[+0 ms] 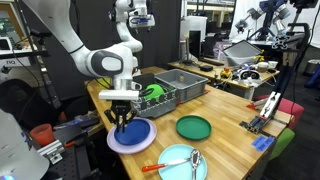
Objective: Put the spoon on the light blue plate on the dark blue plate
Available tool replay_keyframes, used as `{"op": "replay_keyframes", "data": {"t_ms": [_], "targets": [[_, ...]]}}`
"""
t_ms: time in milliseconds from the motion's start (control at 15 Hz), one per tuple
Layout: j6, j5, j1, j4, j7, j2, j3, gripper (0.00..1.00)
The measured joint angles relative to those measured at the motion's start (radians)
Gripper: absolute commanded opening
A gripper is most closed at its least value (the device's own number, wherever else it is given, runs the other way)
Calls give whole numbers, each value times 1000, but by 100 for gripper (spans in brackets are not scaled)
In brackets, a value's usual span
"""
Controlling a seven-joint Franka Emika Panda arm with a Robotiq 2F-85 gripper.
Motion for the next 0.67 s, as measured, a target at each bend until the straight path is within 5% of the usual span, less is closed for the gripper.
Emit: {"op": "replay_keyframes", "data": {"t_ms": [667], "targets": [[72,-10,-22,49,-73,156,-22,5]]}}
